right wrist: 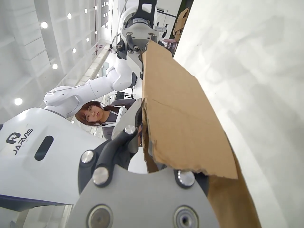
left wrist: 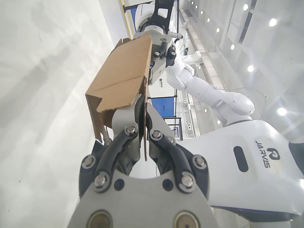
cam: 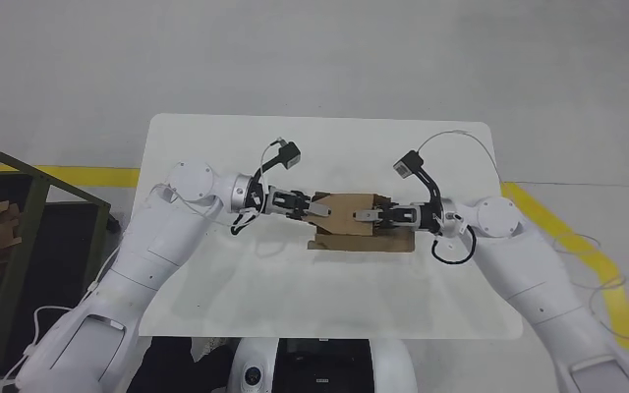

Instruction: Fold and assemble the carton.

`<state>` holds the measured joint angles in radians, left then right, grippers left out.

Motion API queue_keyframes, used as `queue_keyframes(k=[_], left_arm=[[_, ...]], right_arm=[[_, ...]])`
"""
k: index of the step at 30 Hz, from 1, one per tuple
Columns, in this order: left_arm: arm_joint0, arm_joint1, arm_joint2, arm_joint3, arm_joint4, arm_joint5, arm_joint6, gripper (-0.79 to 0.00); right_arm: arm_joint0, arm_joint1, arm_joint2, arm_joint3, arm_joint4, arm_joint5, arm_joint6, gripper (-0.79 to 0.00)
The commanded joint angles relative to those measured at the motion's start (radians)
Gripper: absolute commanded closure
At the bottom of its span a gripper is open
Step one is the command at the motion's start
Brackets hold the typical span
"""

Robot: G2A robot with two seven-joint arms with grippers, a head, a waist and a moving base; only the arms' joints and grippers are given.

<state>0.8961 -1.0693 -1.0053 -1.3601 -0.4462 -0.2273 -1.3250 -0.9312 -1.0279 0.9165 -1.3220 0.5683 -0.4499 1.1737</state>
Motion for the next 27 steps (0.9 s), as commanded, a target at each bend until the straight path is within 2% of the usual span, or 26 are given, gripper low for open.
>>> queue_keyframes(k=[1, 8, 10, 27], left_arm=[[0.000, 0.000, 0.001, 0.001, -0.001, -0.004, -0.003, 0.000], [0.002, 0.000, -0.005, -0.002, -0.014, -0.018, -0.010, -0.416], [0.007, 0.001, -0.011, -0.007, -0.025, -0.027, -0.013, -0.785], [0.059, 0.014, -0.073, -0.106, -0.124, -0.046, -0.033, -0.785]], right_arm=[[0.001, -0.002, 0.001, 0.000, -0.005, 0.005, -0.003, 0.000], [0.001, -0.006, 0.005, 0.002, -0.034, 0.017, -0.016, 0.000], [0.000, -0.007, 0.007, 0.002, -0.043, 0.020, -0.022, 0.000], [-0.026, -0.011, 0.028, -0.015, -0.113, 0.056, -0.084, 0.000]])
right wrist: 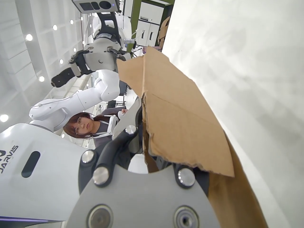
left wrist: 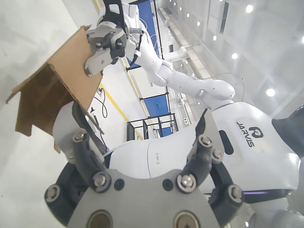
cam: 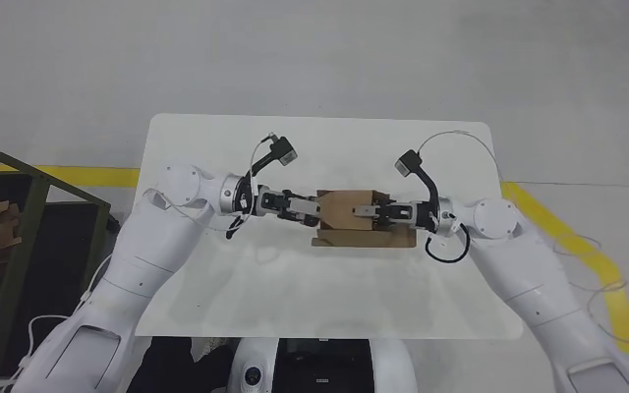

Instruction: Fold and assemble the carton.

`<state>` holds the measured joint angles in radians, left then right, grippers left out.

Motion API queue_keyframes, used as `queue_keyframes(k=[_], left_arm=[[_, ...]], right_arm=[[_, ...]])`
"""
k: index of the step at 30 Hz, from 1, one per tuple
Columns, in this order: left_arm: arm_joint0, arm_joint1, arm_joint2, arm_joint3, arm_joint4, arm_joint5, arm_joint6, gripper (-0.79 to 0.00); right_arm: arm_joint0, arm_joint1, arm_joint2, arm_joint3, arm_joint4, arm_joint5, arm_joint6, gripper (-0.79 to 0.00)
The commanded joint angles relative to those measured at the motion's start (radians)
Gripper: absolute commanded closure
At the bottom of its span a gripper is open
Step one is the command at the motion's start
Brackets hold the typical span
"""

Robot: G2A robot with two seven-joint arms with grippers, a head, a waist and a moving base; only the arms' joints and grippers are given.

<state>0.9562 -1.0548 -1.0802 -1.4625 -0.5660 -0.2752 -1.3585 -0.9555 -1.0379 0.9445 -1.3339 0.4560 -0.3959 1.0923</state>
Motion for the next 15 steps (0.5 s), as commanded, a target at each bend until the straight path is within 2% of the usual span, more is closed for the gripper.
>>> queue_keyframes(k=[1, 10, 15], left_arm=[[-0.004, -0.002, 0.006, -0.005, -0.008, 0.003, 0.000, -0.785], [-0.053, -0.023, 0.066, 0.027, -0.030, 0.001, 0.005, -0.785], [-0.074, -0.031, 0.092, 0.039, 0.009, 0.002, 0.027, -0.785]], right_arm=[[-0.002, -0.001, 0.000, -0.007, -0.002, 0.005, -0.006, 0.000], [-0.008, -0.008, -0.004, -0.041, -0.025, 0.020, -0.024, 0.000], [-0.015, -0.010, -0.001, -0.055, -0.025, 0.026, -0.019, 0.000]])
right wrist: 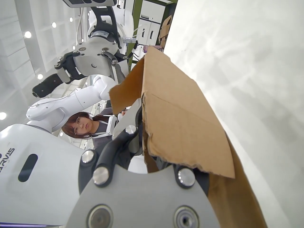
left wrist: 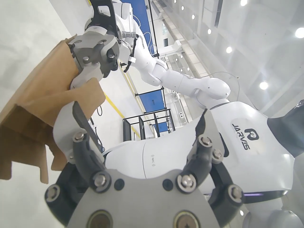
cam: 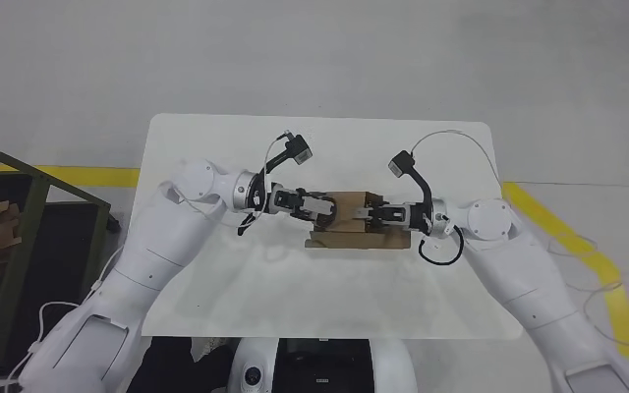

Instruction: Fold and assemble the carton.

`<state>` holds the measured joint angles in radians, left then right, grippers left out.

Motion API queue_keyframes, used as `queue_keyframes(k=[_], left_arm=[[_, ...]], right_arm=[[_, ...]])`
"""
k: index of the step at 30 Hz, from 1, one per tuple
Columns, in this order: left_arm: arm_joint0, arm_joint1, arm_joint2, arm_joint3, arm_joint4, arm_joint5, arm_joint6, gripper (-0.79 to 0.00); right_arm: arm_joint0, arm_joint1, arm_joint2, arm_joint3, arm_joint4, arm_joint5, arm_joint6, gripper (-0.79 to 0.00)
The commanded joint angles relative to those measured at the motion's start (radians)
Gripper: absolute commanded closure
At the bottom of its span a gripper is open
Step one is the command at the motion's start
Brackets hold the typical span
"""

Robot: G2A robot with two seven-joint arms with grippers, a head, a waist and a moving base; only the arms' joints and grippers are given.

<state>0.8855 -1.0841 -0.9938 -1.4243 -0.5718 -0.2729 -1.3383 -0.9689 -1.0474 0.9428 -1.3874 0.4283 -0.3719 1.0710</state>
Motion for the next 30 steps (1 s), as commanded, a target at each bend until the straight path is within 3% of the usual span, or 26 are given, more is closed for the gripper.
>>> queue_keyframes(k=[1, 10, 18, 30], left_arm=[[-0.006, -0.002, 0.010, 0.000, 0.025, -0.001, 0.012, -0.785], [-0.010, -0.007, 0.023, -0.007, 0.065, -0.009, 0.041, -0.785], [0.038, 0.007, -0.037, -0.036, 0.051, -0.044, 0.045, -0.785], [0.060, 0.012, -0.082, 0.039, 0.002, -0.063, 0.069, -0.785]], right_arm=[[-0.004, -0.001, 0.001, -0.002, 0.004, 0.002, 0.006, 0.000], [-0.024, 0.001, 0.028, 0.012, 0.034, -0.008, 0.019, 0.000], [-0.051, 0.012, 0.090, 0.011, 0.079, -0.024, 0.045, 0.000], [-0.078, 0.010, 0.077, -0.067, 0.051, -0.009, 0.081, 0.000]])
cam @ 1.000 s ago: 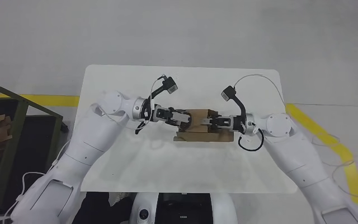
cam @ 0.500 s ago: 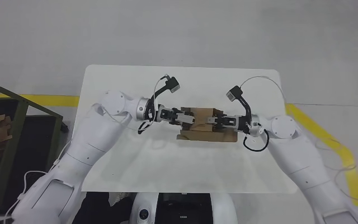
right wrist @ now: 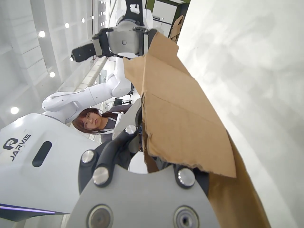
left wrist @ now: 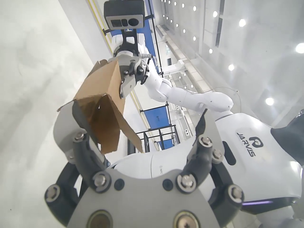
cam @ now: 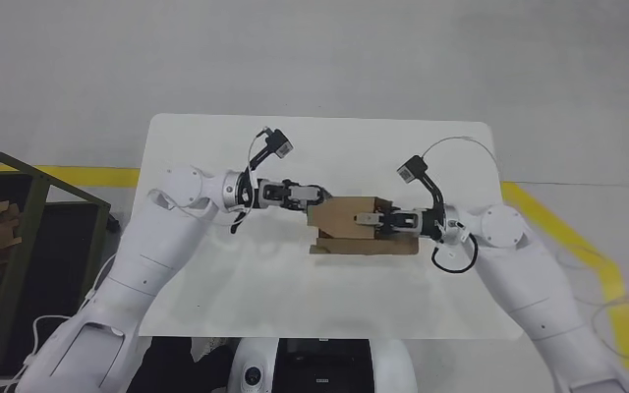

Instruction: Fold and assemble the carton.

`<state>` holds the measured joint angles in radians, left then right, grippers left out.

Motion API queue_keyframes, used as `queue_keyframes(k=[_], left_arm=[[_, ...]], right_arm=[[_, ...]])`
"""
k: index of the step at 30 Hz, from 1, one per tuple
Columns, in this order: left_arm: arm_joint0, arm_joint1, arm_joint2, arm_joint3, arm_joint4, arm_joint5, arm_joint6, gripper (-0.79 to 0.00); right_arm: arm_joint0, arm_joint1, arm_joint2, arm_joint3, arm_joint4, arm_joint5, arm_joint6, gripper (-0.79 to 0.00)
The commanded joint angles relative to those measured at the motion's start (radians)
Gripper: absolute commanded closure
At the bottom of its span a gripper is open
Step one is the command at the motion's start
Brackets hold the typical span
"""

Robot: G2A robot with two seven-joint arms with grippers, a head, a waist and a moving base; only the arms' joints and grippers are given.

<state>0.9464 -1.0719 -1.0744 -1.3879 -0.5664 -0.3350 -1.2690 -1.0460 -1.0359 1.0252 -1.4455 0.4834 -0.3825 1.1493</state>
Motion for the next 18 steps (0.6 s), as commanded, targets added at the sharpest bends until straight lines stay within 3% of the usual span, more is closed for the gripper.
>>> queue_keyframes(k=[1, 18], left_arm=[[-0.002, 0.000, -0.002, 0.005, -0.005, -0.002, -0.001, -0.785], [-0.012, -0.006, 0.008, 0.009, -0.016, 0.001, -0.027, -0.785]], right_arm=[[-0.002, -0.002, -0.011, -0.016, -0.010, 0.005, 0.005, 0.000], [0.026, -0.021, -0.052, -0.013, -0.011, 0.012, 0.005, 0.000]])
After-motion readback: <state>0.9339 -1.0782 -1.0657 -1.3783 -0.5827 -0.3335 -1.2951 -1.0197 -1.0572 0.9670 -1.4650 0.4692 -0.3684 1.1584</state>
